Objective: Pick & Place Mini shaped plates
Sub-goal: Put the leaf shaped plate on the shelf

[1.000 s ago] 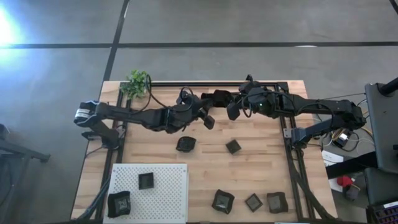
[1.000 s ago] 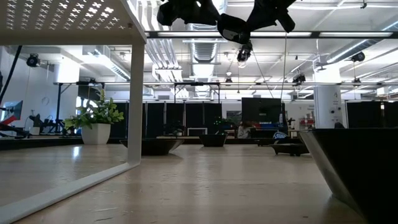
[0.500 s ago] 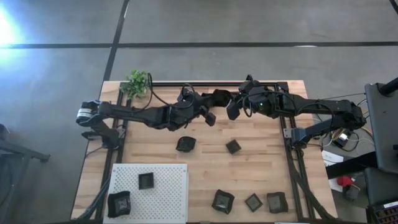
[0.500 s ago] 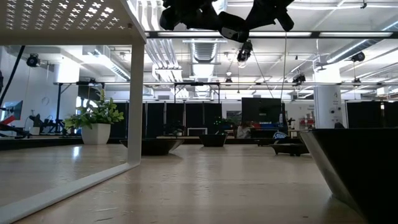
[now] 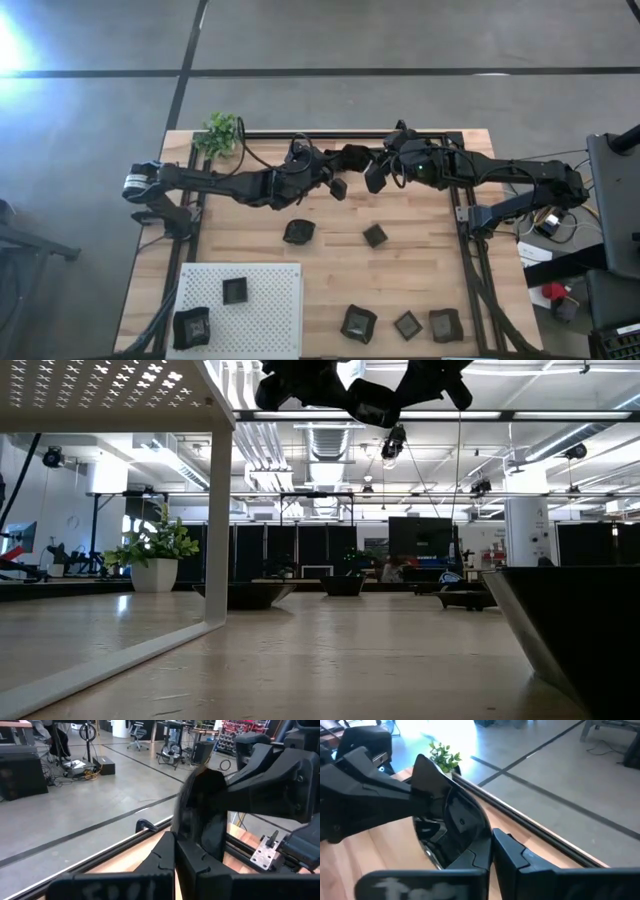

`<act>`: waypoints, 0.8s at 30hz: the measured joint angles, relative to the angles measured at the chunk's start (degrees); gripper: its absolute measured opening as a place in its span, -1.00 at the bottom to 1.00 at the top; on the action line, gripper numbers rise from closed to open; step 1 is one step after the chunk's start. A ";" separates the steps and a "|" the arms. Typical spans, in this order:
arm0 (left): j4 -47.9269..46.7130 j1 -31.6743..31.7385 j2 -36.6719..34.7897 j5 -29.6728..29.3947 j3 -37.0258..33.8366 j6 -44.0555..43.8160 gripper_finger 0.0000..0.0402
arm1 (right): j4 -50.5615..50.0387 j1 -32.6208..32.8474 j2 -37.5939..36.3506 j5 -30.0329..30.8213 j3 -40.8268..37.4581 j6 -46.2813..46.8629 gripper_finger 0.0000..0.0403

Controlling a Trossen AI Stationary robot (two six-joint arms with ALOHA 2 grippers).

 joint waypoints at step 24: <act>-11.86 0.33 -7.42 0.50 0.00 -0.82 -1.00 | -2.73 1.34 -4.89 -9.64 4.72 -1.41 -0.15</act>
